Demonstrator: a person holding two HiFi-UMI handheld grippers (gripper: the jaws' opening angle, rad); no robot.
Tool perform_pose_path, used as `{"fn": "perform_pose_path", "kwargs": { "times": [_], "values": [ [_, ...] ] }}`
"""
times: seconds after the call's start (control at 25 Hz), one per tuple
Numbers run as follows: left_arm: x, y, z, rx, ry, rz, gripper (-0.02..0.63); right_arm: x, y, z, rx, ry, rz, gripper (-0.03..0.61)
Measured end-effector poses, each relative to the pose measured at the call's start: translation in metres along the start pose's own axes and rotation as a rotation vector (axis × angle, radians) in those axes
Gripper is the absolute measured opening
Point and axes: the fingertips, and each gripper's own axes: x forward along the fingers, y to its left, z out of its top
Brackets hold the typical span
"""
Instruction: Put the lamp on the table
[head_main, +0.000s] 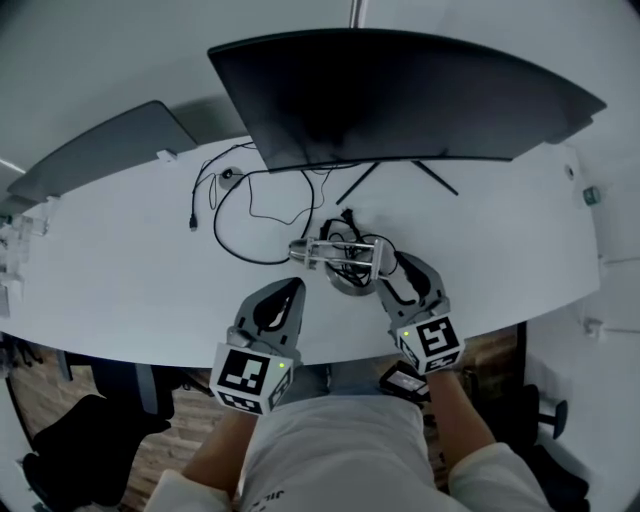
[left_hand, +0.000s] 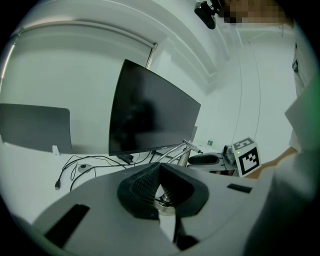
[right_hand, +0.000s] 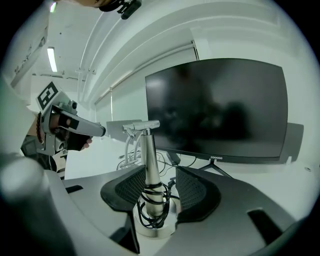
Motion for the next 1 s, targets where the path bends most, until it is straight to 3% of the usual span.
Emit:
{"fn": "perform_pose_path", "kwargs": {
  "times": [0.52,1.0],
  "values": [
    [0.000,-0.001,0.026,0.029,-0.031,-0.007,0.003,-0.027,-0.013,0.023,0.000,-0.010,-0.052,0.068],
    [0.000,-0.009,0.039,0.046,-0.044,-0.011,0.003,-0.044,-0.011,0.045,0.018,0.006,-0.024,0.037]
  ]
}}
